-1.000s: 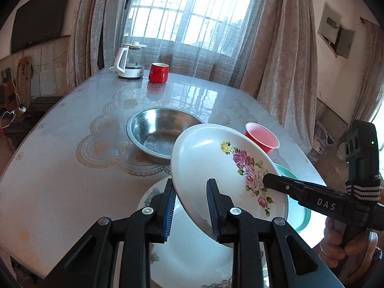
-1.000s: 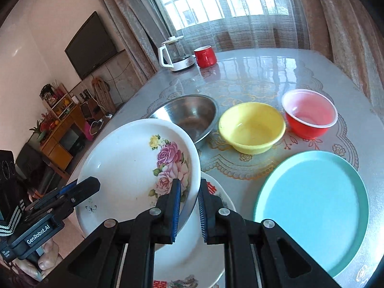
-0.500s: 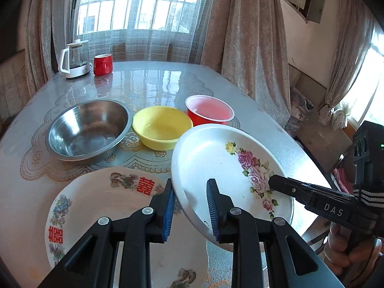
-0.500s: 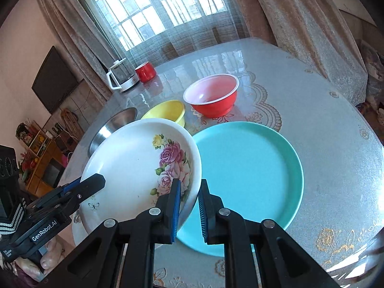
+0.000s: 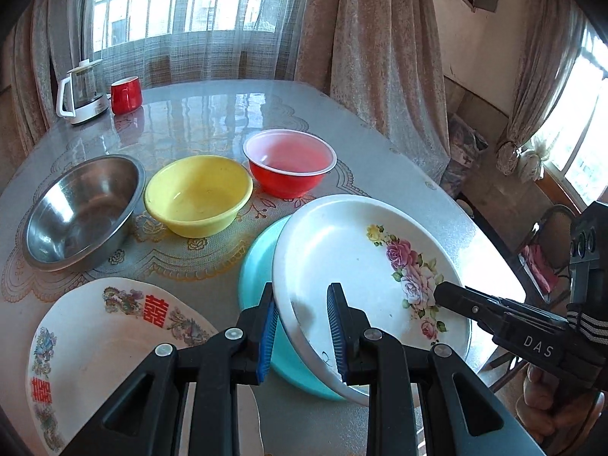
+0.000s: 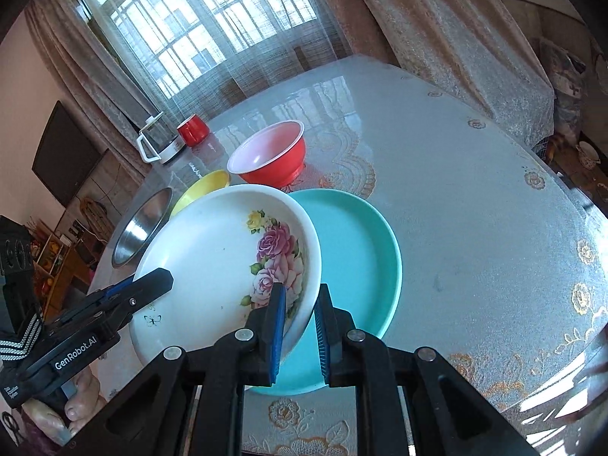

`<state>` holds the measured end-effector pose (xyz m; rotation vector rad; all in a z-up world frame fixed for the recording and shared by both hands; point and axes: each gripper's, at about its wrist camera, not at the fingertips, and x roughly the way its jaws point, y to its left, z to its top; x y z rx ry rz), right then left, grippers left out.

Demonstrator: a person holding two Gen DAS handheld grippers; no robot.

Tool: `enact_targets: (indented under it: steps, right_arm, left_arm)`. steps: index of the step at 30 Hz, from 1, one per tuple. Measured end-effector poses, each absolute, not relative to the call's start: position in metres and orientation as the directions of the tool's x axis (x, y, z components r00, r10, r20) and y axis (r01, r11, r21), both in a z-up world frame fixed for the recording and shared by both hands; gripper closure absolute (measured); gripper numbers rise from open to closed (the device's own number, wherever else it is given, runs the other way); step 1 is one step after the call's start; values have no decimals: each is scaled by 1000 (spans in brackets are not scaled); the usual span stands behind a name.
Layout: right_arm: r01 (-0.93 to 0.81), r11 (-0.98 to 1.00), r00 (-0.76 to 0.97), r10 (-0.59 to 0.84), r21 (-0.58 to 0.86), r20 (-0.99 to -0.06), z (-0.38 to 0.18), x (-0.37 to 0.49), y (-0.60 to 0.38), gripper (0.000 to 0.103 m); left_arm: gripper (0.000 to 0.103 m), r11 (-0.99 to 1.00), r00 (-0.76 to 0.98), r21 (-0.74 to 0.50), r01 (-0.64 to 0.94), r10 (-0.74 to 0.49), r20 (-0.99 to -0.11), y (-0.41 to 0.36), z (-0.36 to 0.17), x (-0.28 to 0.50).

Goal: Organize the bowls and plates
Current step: 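Lift the rose-patterned plate and carry it over the teal plate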

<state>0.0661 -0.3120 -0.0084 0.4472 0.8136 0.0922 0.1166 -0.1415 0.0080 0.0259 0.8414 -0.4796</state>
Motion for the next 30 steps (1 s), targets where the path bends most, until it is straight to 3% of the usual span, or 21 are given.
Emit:
enact_targets:
  steps: [15,30]
  right_arm:
    - [148,945,615,143,291,-776,-38,93,-309,88]
    - [173,941,630,120,289,-768,-42,91,-309,86]
  left_arm:
    - [77,905,465,-84,417,-292,-836,-164,-35,144]
    - [77,929,520,-7,369,-213,-827,-173,-37,142]
